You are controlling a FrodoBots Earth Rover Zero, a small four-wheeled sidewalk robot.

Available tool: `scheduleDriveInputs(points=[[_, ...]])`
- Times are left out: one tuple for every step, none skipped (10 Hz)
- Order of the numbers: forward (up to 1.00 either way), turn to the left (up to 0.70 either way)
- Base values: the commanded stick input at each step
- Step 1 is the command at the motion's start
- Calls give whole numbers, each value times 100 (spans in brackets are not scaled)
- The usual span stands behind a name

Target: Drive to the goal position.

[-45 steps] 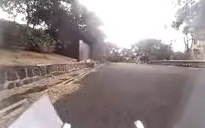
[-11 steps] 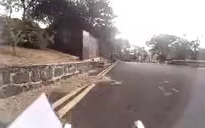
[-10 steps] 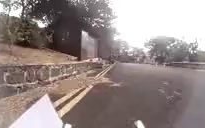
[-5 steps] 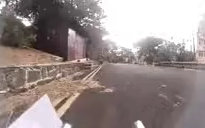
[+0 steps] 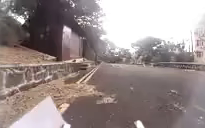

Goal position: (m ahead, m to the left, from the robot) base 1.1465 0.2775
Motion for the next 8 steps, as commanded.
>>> scheduleDriveInputs(points=[[100,-29],[100,-29],[100,0],[100,0],[100,0],[100,-5],[100,-12],[100,-13]])
